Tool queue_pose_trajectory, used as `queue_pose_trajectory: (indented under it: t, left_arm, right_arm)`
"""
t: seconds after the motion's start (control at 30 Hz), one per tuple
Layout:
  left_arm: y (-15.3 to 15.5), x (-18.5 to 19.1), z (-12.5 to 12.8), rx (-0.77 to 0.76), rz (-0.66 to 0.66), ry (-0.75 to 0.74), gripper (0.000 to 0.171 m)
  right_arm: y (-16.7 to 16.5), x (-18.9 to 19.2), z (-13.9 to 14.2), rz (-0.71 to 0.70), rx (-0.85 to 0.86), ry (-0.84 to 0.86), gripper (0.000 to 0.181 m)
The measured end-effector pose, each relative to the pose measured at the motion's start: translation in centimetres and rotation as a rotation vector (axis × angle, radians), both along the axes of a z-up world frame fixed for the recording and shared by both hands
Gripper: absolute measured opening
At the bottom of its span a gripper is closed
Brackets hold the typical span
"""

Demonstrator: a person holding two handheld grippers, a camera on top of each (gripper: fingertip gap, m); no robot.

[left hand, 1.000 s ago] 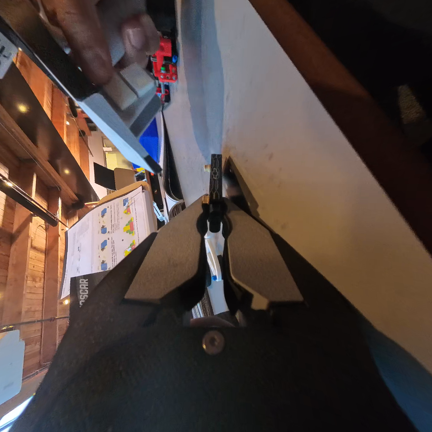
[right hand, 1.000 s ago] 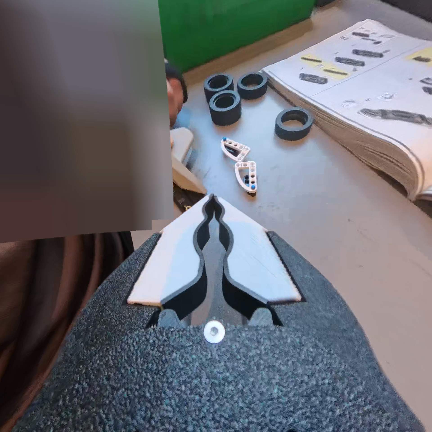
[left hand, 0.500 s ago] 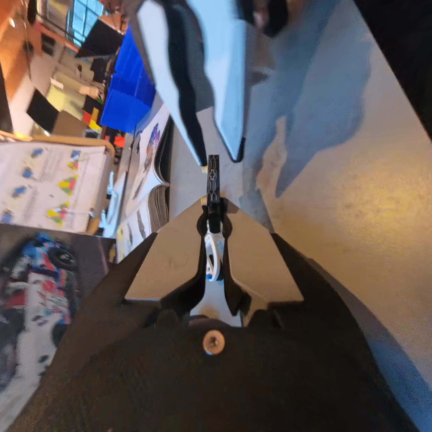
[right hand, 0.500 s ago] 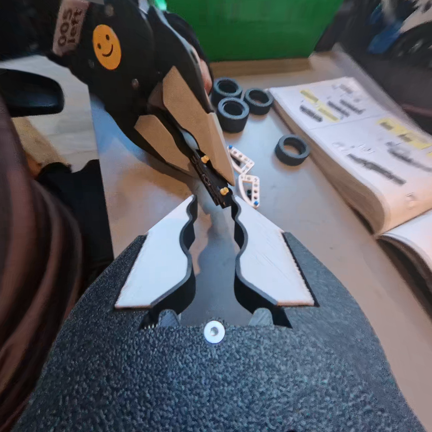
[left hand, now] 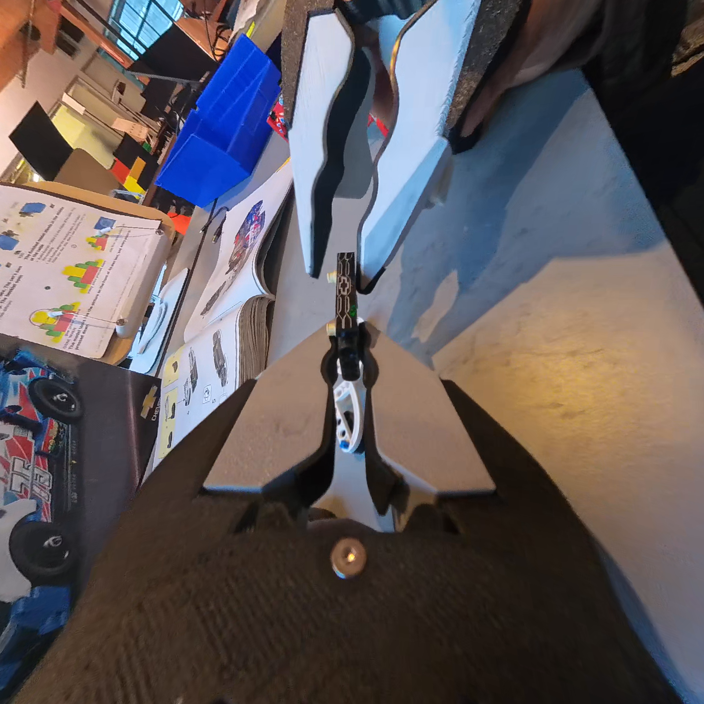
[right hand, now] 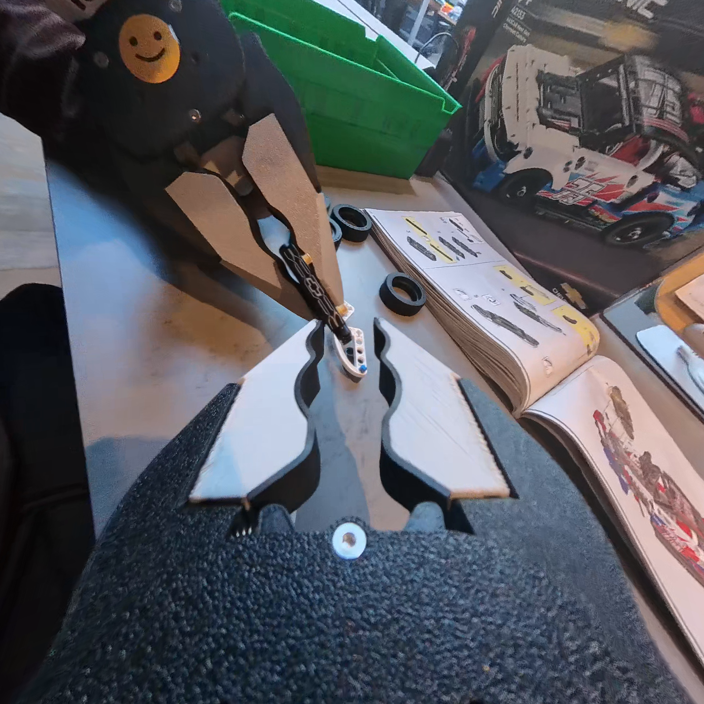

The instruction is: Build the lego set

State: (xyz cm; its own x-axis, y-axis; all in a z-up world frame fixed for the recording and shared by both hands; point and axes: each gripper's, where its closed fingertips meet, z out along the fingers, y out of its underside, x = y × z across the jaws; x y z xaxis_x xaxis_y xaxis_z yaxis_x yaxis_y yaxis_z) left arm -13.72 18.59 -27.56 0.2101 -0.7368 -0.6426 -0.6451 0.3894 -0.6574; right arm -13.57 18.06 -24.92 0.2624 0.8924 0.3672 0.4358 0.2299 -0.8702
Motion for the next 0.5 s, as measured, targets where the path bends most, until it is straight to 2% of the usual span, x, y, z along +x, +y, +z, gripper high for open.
queue_pose_trajectory:
  t: [0.5]
  left_arm:
    - [-0.38, 0.13, 0.14, -0.007, -0.001, 0.016, 0.006]
  right_arm:
    - [-0.26, -0.18, 0.09, 0.022, 0.025, 0.002, 0.022]
